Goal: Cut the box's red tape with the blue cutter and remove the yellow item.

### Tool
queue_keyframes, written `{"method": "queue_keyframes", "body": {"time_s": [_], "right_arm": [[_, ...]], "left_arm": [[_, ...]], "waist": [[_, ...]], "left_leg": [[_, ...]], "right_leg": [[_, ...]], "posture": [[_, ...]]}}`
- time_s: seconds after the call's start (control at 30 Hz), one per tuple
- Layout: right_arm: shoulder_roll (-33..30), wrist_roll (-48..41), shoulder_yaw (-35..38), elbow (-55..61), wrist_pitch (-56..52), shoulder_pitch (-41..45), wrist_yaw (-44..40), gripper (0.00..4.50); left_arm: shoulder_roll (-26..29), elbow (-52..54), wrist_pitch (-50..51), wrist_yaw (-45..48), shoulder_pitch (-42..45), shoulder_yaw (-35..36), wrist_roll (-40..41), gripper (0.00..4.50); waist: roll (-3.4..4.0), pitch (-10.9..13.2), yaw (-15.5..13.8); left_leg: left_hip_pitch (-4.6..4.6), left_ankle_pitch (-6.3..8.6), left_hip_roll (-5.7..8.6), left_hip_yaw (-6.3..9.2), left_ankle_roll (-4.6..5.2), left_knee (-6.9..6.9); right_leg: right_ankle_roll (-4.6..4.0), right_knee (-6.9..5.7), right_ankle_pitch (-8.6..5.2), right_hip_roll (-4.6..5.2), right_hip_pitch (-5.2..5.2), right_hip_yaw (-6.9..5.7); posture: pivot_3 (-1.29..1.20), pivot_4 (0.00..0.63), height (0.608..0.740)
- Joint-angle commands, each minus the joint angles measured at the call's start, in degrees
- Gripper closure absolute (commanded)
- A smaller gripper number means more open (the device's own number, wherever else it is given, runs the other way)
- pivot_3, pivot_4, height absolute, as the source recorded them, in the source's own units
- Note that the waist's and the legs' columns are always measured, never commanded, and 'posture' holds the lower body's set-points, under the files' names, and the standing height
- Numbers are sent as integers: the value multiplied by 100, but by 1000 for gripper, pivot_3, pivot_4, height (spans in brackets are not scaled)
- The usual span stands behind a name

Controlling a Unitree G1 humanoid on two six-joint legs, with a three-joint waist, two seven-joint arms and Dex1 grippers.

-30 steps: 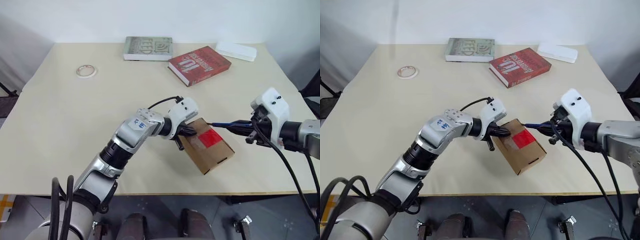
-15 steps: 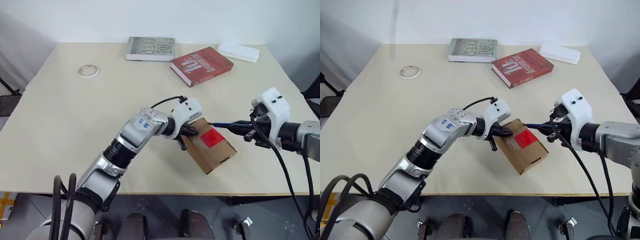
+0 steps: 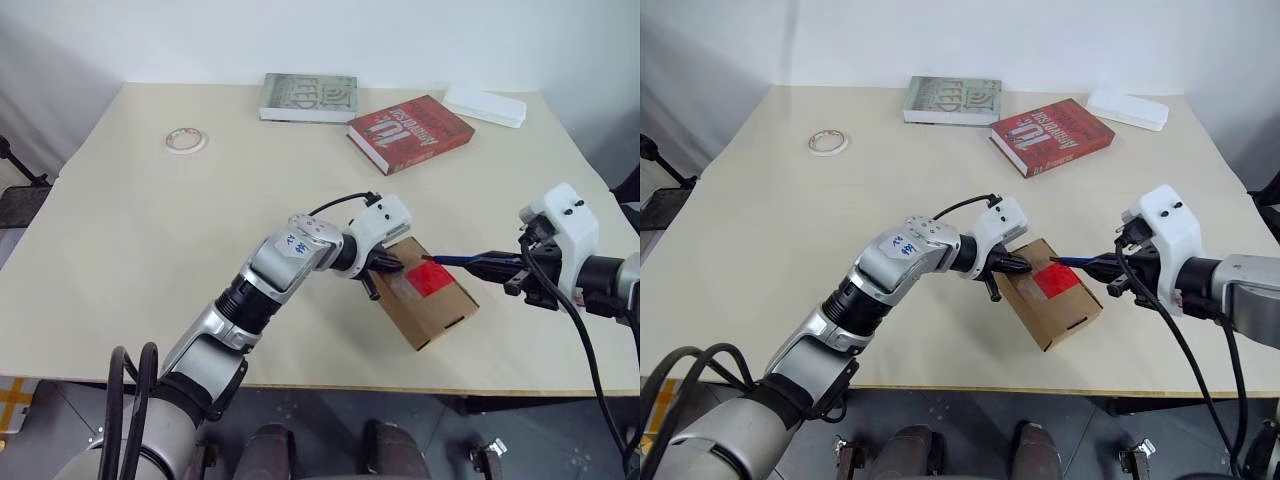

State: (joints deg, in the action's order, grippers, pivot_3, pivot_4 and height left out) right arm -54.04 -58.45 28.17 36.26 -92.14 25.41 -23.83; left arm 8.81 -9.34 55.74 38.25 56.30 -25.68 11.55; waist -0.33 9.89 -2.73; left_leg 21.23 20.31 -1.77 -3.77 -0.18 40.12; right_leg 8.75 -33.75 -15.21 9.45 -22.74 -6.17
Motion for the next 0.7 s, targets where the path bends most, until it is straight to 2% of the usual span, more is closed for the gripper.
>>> {"method": "queue_keyframes", "body": {"time_s": [0.03,0.27,0.7], "right_arm": [[-173,-10,187,100,-35,-24,74,4377],[-47,-211,348,-53,-35,418,109,4377],[-120,-71,391,31,64,-310,162,4377]], "left_arm": [[26,-333,98,-146,-83,-170,-288,4483],[12,-331,36,-124,-83,-161,-274,4483],[24,-320,30,-113,-77,-140,-263,4483]], "waist": [[0,0,-7],[0,0,-14],[0,0,-17]], "left_leg": [[0,0,0,0,0,0],[1,0,0,1,1,0],[5,2,1,2,5,-1]], "right_leg": [[0,0,0,0,0,0],[-1,2,0,0,0,1],[0,9,1,0,0,-1]], "posture": [[0,150,740],[0,150,740],[0,150,740]]}}
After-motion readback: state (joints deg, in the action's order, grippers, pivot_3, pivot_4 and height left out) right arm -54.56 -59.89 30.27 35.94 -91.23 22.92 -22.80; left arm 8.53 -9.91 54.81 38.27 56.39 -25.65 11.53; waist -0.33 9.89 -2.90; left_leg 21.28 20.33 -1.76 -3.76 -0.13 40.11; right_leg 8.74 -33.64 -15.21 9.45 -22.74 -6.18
